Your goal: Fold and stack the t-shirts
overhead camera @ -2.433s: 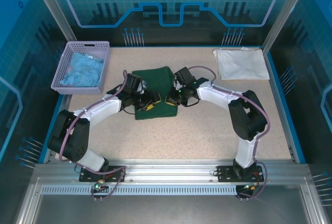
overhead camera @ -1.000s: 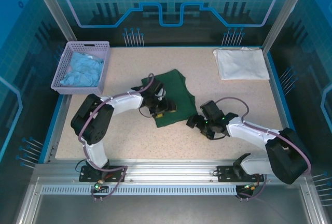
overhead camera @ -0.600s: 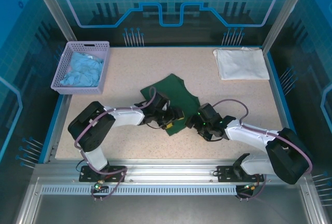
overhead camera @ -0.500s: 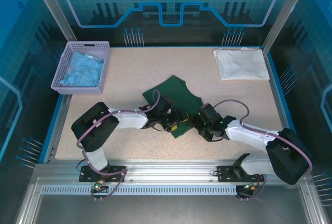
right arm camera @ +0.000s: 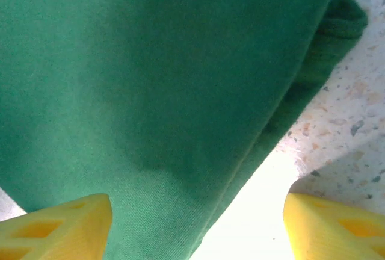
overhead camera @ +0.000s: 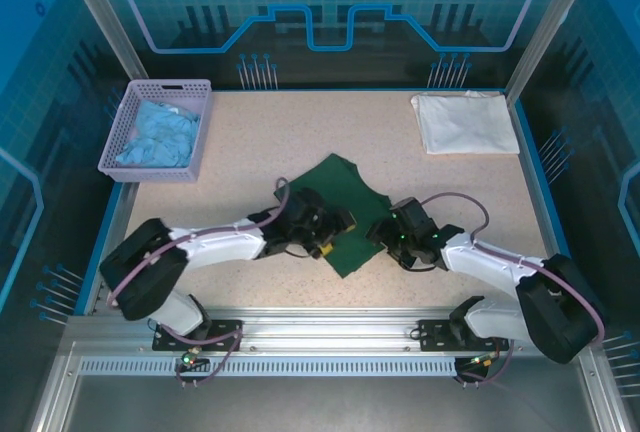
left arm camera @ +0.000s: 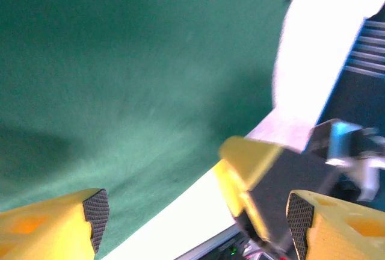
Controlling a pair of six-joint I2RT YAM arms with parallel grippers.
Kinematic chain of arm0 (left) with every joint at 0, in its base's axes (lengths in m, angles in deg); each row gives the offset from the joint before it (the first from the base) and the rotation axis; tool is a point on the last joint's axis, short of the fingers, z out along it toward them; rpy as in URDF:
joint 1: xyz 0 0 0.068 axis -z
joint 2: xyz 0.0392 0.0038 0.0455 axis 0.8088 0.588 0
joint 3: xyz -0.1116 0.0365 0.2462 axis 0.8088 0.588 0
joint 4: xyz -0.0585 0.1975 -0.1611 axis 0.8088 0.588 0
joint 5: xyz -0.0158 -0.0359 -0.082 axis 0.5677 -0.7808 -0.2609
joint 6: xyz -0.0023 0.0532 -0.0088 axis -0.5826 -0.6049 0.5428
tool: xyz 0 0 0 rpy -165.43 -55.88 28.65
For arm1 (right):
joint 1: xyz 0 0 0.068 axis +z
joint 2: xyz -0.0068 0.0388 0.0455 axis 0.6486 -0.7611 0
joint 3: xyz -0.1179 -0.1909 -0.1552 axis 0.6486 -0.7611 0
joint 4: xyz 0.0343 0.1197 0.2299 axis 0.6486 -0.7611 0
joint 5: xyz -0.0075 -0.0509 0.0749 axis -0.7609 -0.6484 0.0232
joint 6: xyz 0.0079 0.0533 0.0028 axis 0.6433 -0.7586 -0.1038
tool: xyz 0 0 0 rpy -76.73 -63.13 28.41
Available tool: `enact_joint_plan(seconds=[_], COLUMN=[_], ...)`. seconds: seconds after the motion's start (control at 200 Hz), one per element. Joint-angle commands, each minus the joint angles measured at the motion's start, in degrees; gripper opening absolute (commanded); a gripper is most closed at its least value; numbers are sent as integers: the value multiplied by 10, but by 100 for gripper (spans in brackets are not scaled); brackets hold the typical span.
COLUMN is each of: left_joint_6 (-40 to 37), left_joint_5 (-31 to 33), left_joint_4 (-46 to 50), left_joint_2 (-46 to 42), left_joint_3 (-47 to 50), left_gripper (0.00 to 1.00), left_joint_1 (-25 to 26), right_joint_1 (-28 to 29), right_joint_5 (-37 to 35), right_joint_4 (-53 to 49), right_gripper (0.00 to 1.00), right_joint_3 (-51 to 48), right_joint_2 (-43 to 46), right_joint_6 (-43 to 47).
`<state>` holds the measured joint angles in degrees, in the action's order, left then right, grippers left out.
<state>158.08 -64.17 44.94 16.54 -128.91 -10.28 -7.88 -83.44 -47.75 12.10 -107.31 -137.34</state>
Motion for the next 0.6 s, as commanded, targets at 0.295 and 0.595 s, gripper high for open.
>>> enact_joint_plan(seconds=[0.295, 0.595], left_joint_6=[-292, -333], left_joint_5=[-57, -15], left_joint_4=[186, 173], left_joint_2=[52, 68], left_joint_3=[-156, -119], left_gripper=[81, 80], left_joint_1=[-208, -218], right_joint_1=[60, 94], right_joint_5=[-29, -63], right_joint_4=[-2, -54], right_gripper=[75, 67], right_joint_3=[38, 90], right_joint_2=[-57, -93], right_joint_6=[-87, -114])
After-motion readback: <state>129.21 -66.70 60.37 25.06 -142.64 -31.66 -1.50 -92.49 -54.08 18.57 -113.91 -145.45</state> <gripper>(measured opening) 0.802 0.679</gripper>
